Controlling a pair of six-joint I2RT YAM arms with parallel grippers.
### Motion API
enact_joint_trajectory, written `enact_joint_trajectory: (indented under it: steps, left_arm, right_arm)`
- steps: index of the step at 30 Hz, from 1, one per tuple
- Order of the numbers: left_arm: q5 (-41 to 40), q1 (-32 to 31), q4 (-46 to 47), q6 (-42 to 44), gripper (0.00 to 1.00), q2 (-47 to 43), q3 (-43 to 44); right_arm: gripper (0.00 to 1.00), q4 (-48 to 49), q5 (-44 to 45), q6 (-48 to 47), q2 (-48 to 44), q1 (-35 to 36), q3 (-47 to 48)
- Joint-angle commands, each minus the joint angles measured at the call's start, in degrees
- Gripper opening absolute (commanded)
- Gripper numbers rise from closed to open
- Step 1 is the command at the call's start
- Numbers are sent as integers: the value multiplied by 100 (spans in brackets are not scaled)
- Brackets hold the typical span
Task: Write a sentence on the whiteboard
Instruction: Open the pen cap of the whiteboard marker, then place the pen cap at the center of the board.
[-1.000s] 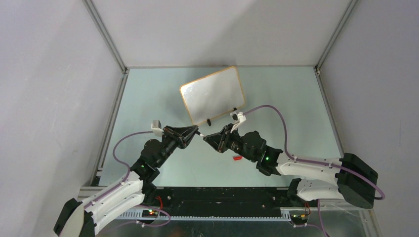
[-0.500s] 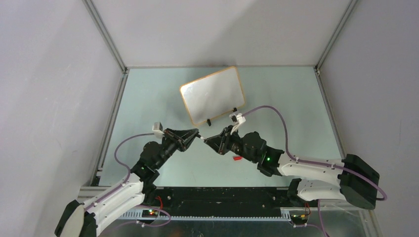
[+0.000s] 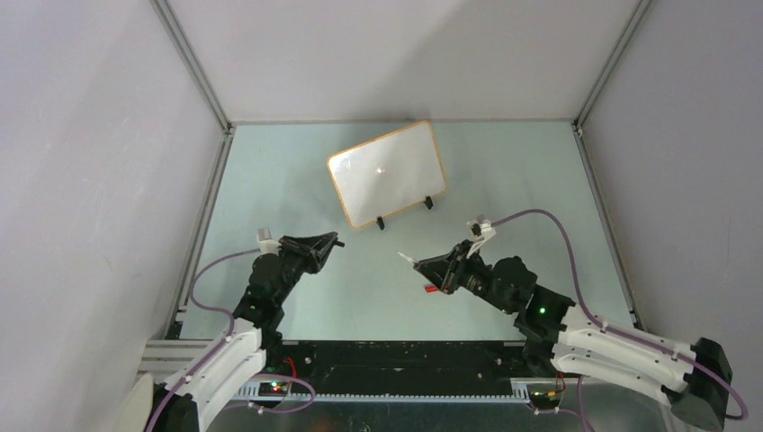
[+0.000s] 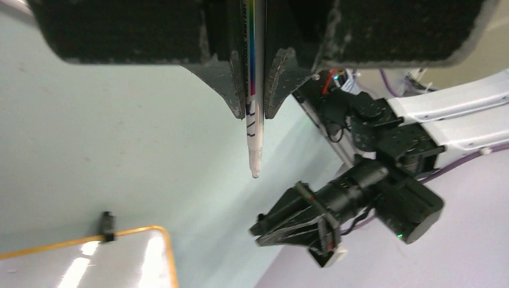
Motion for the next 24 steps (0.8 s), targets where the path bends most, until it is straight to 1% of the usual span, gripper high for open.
enact_joint_trajectory:
  steps: [1,2,4,7,10,11,12,13,14,18,20,24]
  left_arm:
    - [-468,-318,-1295,1333,0,-307,519]
    - [-622,-422,-1607,1615,0,-331,585]
    - [-1116,-742,-1851,1897,0,-363,584]
    - [-1402,-1170,-2000,2193,0,-294,507]
    - [-1749,-1440,-2331,2591,0,-239,508]
    - [-1821,-1545,-2437,2755,0,-233,510]
    - [-1954,-1602,-2480,2837,0,-241,532]
    - [-2025,-1713,-2595,2999,0,-254,553]
    - [-2172,-1757,-2642,3087,0,-256,608]
    - [-2510,-2002,-3062,3545,0,-184,835]
    - [-2577,-2100,-3118,3713,0,-90,900]
    - [-2521,-2151,-3047,3901,0,74,931]
  right_arm:
    - [0,-1018,522,-261,-664,-352,-12]
    - [0,-1083,635,-367,-792,-517,-16]
    - [0,-1177,714,-542,-844,-799,-8]
    - [0,-1304,576,-652,-609,-1221,103]
    - [0,-1719,-63,-624,-258,-1775,416]
    - [0,-1809,-218,-597,-130,-1862,463]
    - [0,-1821,-557,-490,-91,-2020,505]
    - [0,-1837,-689,-416,-62,-2158,508]
    - [0,-1848,-839,-271,-66,-2207,509]
    - [0,-2064,-882,-79,-270,-2423,518]
    - [0,-2234,-763,17,-416,-2453,530]
    - [0,-2597,-462,526,-737,-2458,536]
